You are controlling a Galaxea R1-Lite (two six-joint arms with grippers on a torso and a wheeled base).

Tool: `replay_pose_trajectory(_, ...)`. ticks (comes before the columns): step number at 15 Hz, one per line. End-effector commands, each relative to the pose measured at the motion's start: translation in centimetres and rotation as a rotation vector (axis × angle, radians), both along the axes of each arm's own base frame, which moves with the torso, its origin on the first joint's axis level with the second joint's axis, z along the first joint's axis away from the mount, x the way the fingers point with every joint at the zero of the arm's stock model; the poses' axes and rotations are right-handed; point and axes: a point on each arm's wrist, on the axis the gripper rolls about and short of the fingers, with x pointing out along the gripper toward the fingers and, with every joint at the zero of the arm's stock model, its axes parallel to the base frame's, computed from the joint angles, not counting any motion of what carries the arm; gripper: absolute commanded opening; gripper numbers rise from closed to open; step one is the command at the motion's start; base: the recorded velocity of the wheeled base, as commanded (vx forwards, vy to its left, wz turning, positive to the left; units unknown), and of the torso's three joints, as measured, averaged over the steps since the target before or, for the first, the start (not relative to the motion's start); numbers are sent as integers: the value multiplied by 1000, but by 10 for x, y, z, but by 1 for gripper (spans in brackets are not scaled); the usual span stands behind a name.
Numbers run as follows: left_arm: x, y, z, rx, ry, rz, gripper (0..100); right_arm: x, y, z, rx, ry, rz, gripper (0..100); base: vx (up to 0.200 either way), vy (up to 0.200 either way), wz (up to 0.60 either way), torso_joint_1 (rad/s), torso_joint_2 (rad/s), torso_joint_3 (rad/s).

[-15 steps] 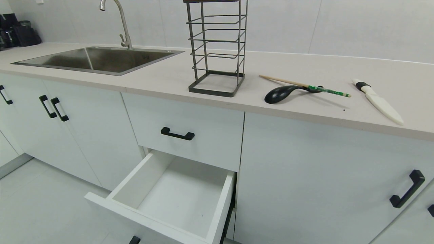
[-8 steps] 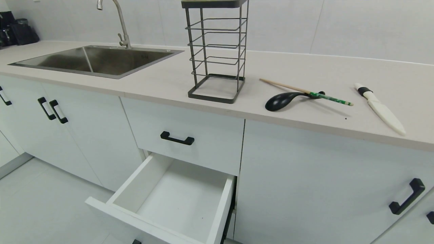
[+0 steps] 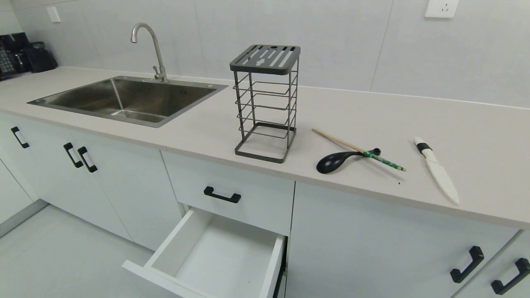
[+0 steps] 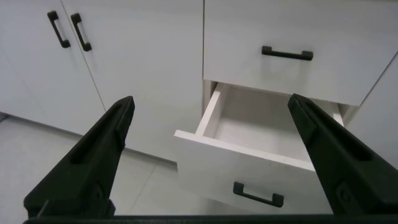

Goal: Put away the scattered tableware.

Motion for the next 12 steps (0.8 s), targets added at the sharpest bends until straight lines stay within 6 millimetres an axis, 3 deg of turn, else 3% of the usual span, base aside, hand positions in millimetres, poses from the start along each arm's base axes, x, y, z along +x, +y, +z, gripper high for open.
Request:
replay_pose_trajectory(1, 0, 0, 0, 0, 2, 0, 100, 0, 0, 0, 0, 2, 1, 0, 0, 0, 0, 149, -466, -320)
replay_pose_trajectory(12, 0, 0, 0, 0, 2, 0, 100, 0, 0, 0, 1, 3, 1, 0, 0, 0, 0, 191, -494, -306)
